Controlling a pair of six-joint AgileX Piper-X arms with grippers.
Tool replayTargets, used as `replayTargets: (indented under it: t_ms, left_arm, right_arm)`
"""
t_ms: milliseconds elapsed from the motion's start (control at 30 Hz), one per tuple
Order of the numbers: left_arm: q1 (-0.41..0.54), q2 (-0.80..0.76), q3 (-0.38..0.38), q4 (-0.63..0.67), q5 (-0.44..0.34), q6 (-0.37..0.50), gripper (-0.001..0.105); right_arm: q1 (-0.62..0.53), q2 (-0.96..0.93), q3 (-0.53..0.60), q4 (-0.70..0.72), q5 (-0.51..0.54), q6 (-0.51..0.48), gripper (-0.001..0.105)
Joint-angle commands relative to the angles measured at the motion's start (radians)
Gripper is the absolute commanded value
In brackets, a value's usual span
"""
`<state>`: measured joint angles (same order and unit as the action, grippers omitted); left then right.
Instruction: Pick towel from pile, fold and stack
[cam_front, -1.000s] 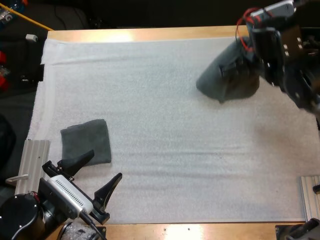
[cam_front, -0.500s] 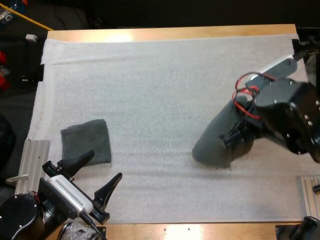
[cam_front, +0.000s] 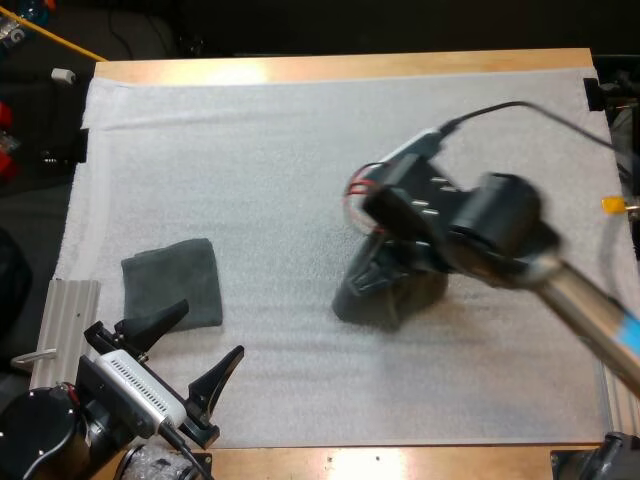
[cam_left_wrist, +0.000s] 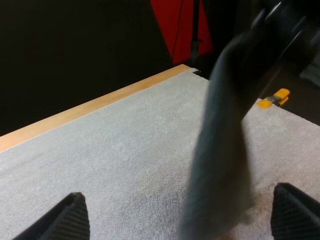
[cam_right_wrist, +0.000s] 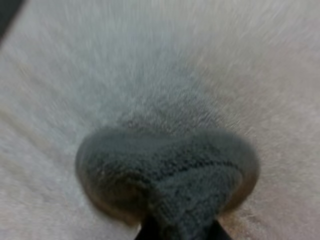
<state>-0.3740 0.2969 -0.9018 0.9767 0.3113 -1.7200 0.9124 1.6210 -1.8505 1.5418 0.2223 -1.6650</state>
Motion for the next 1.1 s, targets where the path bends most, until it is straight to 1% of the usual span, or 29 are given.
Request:
replayTargets:
  t_ms: [0, 67, 133, 200, 233, 300, 400, 500, 633, 667, 733, 767, 800, 833, 900, 967, 1067]
  left_arm:
    - [-0.003, 0.002, -0.007, -0.012, 0.008, -0.010, 0.071]
    - [-0.003, 0.002, -0.007, -0.012, 0.008, -0.010, 0.071]
    - [-0.003, 0.002, -0.007, -0.012, 0.008, -0.010, 0.071]
    - [-0.003, 0.002, -0.007, -0.012, 0.008, -0.010, 0.071]
    - [-0.003, 0.002, -0.007, -0.012, 0.008, -0.010, 0.071]
    - [-0.003, 0.002, -0.007, -0.012, 0.008, -0.010, 0.071]
    - [-0.003, 0.002, -0.007, -0.012, 0.008, -0.010, 0.071]
    - [-0.003, 0.002, -0.007, -0.012, 0.008, -0.010, 0.071]
    - [-0.003, 0.002, -0.007, -0.012, 0.008, -0.010, 0.071]
    - [-0.003, 0.002, -0.007, -0.012, 0.008, -0.010, 0.071]
    - [-0.003, 0.002, -0.007, -0.012, 0.008, -0.010, 0.071]
    - [-0.003, 0.002, -0.007, -0.012, 0.008, -0.010, 0.071]
    - [-0.003, 0.002, -0.007, -0.012, 0.008, -0.010, 0.071]
    - [-0.003, 0.002, -0.007, -0.012, 0.008, -0.010, 0.071]
    - [-0.003, 0.002, -0.007, -0.012, 0.008, -0.010, 0.071]
    - [-0.003, 0.002, -0.007, -0.012, 0.008, -0.010, 0.071]
    - [-0.003, 0.002, -0.007, -0.012, 0.008, -0.010, 0.071]
  right_arm:
    - [-0.002, 0.044, -0.006, 0.001, -0.001, -0.034, 0.000]
    - [-0.002, 0.106, -0.006, -0.033, 0.009, -0.075, 0.000]
    - [-0.002, 0.165, -0.006, -0.084, 0.053, -0.111, 0.000]
    - [-0.002, 0.223, -0.006, -0.157, 0.123, -0.163, 0.000]
    - [-0.002, 0.235, -0.006, -0.174, 0.141, -0.178, 0.000]
    - [-0.003, 0.281, -0.006, -0.249, 0.192, -0.243, 0.000]
    - [-0.011, 0.320, -0.006, -0.345, 0.262, -0.298, 0.000]
    - [-0.025, 0.340, -0.006, -0.444, 0.308, -0.315, 0.000]
    - [-0.053, 0.344, -0.006, -0.541, 0.301, -0.326, 0.000]
    - [-0.062, 0.344, -0.006, -0.569, 0.298, -0.337, 0.003]
    - [-0.077, 0.344, -0.006, -0.607, 0.297, -0.338, 0.015]
    - [-0.083, 0.344, -0.006, -0.628, 0.297, -0.338, 0.024]
    - [-0.092, 0.344, -0.006, -0.649, 0.297, -0.338, 0.037]
    - [-0.095, 0.344, -0.006, -0.658, 0.295, -0.338, 0.043]
    - [-0.105, 0.344, -0.006, -0.696, 0.295, -0.358, 0.064]
    - [-0.112, 0.344, -0.006, -0.712, 0.305, -0.366, 0.070]
    - [-0.121, 0.344, -0.006, -0.706, 0.399, -0.366, 0.070]
